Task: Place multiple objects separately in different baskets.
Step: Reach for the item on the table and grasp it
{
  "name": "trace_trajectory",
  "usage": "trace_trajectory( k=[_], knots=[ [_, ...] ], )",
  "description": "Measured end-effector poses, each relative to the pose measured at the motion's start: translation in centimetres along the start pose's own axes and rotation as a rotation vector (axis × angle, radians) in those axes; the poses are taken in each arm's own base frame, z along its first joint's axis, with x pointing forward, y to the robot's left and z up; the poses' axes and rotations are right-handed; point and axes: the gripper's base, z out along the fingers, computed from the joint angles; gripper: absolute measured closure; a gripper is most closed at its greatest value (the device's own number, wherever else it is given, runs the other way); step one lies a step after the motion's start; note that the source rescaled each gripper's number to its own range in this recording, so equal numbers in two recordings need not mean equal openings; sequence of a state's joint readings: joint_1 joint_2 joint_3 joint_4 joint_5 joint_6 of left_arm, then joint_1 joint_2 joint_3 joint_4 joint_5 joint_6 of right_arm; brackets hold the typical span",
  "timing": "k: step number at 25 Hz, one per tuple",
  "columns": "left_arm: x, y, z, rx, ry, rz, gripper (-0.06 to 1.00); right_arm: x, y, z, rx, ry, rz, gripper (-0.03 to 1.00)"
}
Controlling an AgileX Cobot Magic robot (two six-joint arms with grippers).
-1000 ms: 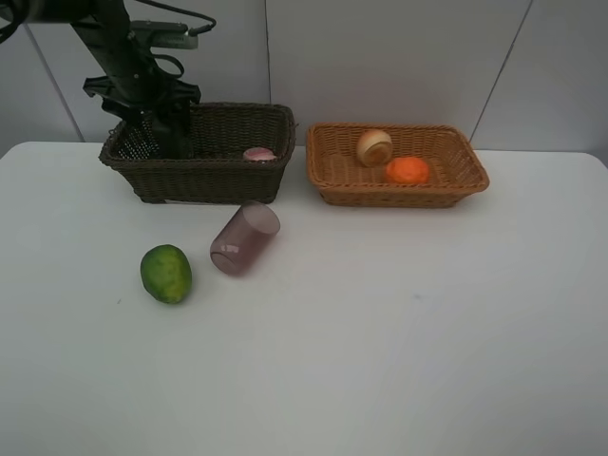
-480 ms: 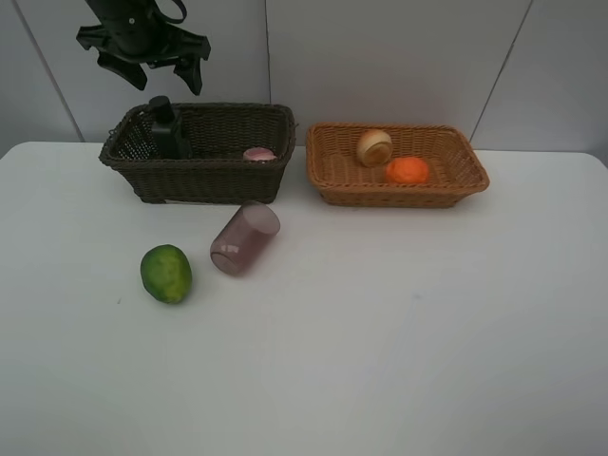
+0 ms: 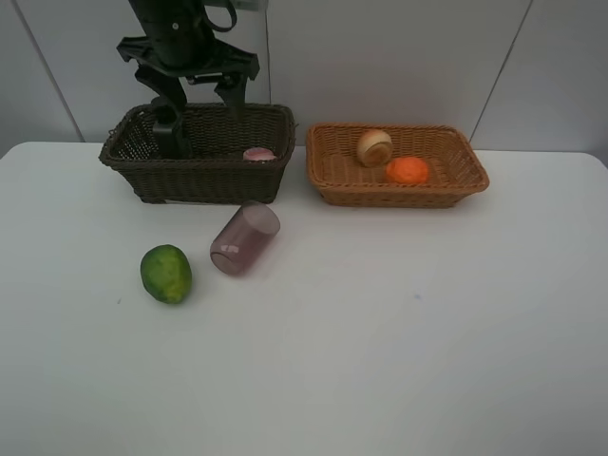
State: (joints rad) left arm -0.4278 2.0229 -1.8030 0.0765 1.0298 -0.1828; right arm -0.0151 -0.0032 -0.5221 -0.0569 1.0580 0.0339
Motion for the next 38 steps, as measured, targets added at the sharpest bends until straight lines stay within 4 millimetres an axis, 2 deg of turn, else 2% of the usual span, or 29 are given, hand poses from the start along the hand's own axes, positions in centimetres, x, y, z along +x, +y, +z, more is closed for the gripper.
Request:
trace_trajectory(
  k=[9,16,19,29,38],
  knots=[
    [5.0,-4.6,1.8,0.003,0.064,-0.006,-0.06,0.0,0.0,0.0,0.0,0.0,0.0,0.09],
    [8.4,-7.4,4.8,0.024,0.068,0.025,-0.06,0.0,0.0,0.0,0.0,0.0,0.0,0.09],
    [9.1,-7.4,5.9,0.002,0.089,0.012,-0.06,0.0,0.0,0.0,0.0,0.0,0.0,0.09],
    [8.6,-7.3,6.8,0.002,0.036,0.036,-0.06,0.0,0.0,0.0,0.0,0.0,0.0,0.09],
    [8.8,-6.1,9.8,-0.025,0.057,0.075,-0.06,0.0,0.0,0.0,0.0,0.0,0.0,0.09]
  ],
)
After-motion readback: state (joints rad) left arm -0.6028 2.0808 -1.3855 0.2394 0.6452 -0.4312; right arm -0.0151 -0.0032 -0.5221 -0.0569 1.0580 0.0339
